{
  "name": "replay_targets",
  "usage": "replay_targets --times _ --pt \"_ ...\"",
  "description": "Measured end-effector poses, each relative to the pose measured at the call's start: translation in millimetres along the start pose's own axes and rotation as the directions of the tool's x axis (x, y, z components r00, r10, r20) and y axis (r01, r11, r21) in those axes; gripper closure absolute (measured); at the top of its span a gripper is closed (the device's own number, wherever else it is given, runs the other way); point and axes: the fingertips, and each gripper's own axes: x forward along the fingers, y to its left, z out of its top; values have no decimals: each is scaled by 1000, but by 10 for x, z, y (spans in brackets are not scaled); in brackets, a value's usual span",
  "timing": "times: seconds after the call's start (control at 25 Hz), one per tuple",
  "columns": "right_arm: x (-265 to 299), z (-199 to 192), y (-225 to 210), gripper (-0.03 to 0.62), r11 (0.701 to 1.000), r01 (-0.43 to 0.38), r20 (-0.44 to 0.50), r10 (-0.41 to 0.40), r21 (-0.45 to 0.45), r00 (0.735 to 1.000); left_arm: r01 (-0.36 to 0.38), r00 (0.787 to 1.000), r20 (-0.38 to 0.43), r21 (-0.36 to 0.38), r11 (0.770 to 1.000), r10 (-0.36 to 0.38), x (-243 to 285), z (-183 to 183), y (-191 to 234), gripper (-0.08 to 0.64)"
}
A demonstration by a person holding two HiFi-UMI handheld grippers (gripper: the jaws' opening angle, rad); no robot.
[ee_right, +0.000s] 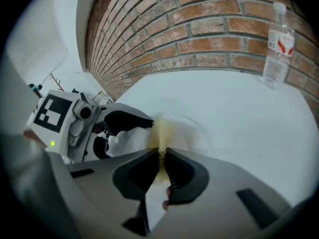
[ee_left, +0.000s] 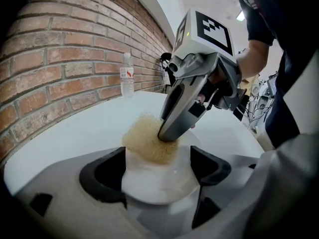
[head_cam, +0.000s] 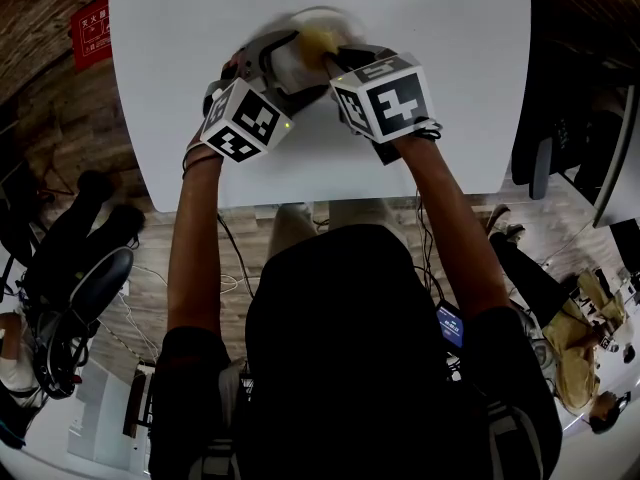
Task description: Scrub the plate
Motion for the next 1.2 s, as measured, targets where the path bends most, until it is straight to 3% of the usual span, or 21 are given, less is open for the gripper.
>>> replay_targets --times 0.44,1.2 --pt "8 -63 108 551 999 -34 -11 34 39 999 0 1000 0 -2 1000 0 2 -9 5 172" --pt "24 -122 175 549 998 -55 -38 56 21 998 0 1000 1 0 1000 0 -3 2 -8 172"
